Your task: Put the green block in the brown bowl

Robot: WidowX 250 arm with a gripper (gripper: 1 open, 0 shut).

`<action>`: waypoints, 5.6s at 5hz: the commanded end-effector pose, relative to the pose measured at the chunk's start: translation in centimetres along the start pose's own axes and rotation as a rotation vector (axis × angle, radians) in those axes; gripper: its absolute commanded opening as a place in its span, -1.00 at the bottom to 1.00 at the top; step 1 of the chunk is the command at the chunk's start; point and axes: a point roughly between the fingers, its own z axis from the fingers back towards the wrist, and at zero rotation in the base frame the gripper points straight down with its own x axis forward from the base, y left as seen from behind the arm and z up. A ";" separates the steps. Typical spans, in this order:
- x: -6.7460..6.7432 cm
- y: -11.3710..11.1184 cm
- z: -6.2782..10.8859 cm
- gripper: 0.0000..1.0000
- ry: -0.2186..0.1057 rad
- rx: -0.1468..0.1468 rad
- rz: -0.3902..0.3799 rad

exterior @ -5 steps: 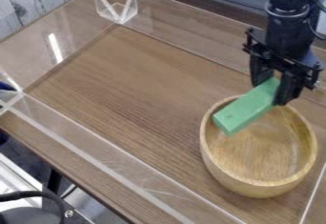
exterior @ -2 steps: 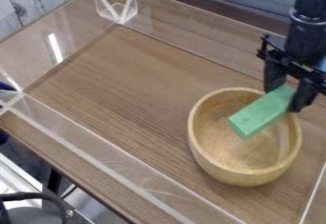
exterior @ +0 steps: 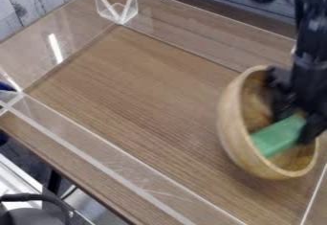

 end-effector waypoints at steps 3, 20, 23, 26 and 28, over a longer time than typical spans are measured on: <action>-2.2 -0.3 -1.8 -1.00 0.028 -0.030 -0.022; -2.3 4.6 2.2 1.00 -0.030 -0.009 0.065; -0.5 3.5 3.6 1.00 -0.059 0.012 0.032; -0.3 3.2 1.5 1.00 -0.082 0.089 0.048; -0.1 3.1 2.0 1.00 -0.106 0.103 0.042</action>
